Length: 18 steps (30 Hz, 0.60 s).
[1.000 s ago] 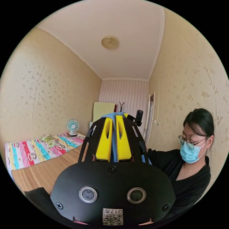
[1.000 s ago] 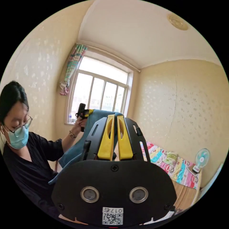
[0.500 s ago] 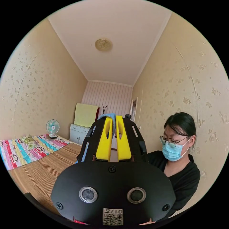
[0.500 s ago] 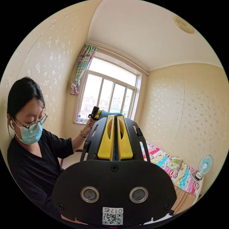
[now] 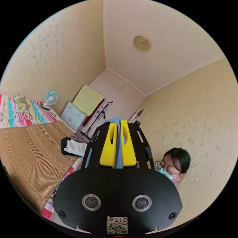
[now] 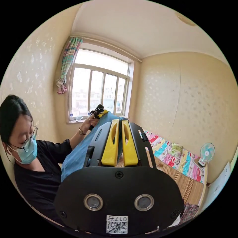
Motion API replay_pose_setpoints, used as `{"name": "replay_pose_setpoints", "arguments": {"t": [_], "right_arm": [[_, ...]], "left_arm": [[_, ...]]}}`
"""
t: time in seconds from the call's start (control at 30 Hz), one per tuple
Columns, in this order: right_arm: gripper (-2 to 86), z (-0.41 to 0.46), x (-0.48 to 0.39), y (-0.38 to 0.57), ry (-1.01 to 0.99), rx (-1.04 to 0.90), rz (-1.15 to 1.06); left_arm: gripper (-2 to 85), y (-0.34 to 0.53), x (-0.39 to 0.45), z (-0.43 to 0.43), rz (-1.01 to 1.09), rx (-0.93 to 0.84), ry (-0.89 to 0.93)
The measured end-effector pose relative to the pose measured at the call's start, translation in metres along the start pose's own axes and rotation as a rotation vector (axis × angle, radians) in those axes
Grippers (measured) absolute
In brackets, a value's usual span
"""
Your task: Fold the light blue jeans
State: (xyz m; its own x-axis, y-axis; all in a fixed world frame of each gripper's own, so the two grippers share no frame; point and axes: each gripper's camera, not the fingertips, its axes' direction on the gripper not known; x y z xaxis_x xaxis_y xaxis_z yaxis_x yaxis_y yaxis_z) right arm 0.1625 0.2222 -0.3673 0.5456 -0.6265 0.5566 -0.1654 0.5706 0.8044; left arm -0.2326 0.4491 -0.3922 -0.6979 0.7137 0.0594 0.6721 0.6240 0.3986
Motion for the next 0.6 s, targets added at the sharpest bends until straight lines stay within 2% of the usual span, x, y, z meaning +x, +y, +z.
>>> {"name": "replay_pose_setpoints", "arguments": {"t": [0.13, 0.2, 0.4, 0.6], "right_arm": [[1.8, 0.000, 0.023, 0.012, -0.082, 0.066, 0.029], [1.8, -0.004, 0.025, 0.013, -0.121, 0.052, 0.027], [1.7, -0.028, -0.009, 0.010, -0.071, 0.029, -0.092], [1.9, -0.088, -0.048, 0.007, -0.112, 0.121, -0.194]], "left_arm": [[0.3, 0.009, -0.027, -0.012, -0.033, 0.057, 0.175], [0.3, 0.014, -0.007, -0.016, 0.018, 0.049, 0.122], [0.2, 0.035, 0.081, -0.024, 0.222, 0.049, -0.088], [0.2, 0.045, 0.167, -0.020, 0.428, 0.038, -0.095]]}}
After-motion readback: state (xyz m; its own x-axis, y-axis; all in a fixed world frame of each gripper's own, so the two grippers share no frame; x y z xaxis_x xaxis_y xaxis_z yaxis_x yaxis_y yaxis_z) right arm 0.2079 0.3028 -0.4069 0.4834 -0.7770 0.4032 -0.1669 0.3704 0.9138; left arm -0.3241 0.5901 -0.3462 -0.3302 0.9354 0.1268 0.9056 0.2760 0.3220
